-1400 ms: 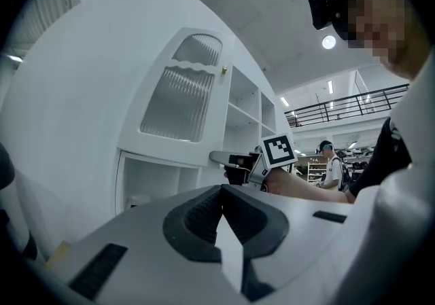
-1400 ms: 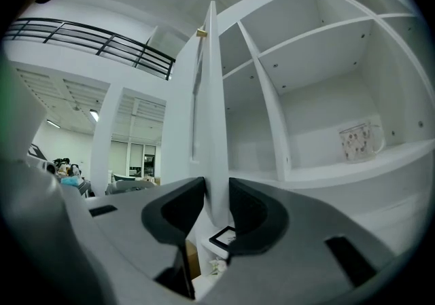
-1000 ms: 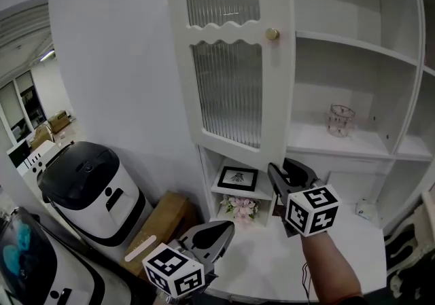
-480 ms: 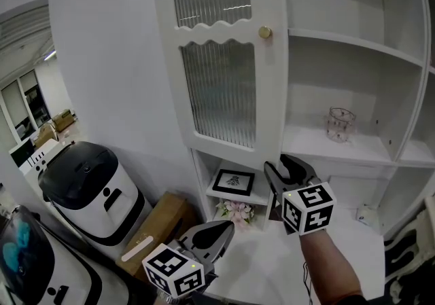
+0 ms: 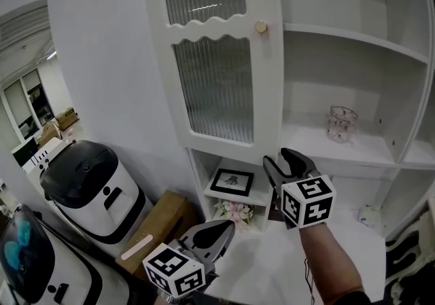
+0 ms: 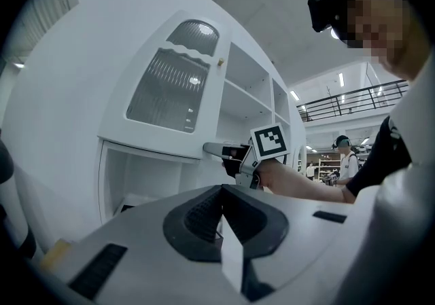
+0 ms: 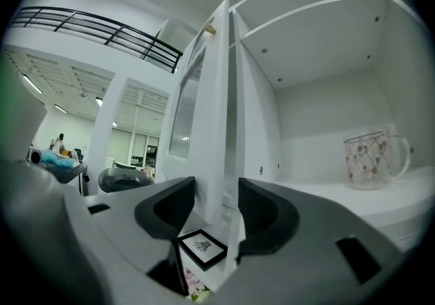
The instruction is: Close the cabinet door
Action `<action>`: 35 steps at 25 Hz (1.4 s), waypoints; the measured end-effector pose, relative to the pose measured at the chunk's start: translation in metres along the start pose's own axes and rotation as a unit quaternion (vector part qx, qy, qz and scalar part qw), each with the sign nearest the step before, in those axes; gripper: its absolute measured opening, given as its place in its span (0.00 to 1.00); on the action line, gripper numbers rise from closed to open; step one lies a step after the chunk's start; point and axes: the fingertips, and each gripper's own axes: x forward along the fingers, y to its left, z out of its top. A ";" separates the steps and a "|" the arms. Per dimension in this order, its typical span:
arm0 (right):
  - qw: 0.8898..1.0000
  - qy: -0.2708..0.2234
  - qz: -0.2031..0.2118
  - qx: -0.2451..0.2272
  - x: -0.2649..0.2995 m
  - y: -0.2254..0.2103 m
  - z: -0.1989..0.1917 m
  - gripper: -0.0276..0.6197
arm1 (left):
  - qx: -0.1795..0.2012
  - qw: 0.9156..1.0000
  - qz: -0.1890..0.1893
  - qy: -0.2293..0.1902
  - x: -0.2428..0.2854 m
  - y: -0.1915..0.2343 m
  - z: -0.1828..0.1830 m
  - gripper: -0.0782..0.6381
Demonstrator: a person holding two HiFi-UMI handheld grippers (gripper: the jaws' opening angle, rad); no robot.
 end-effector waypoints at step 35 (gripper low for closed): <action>0.998 0.004 0.016 -0.056 0.023 -0.016 0.000 0.33 | 0.000 0.999 0.052 -0.004 0.014 -0.012 -0.003 0.12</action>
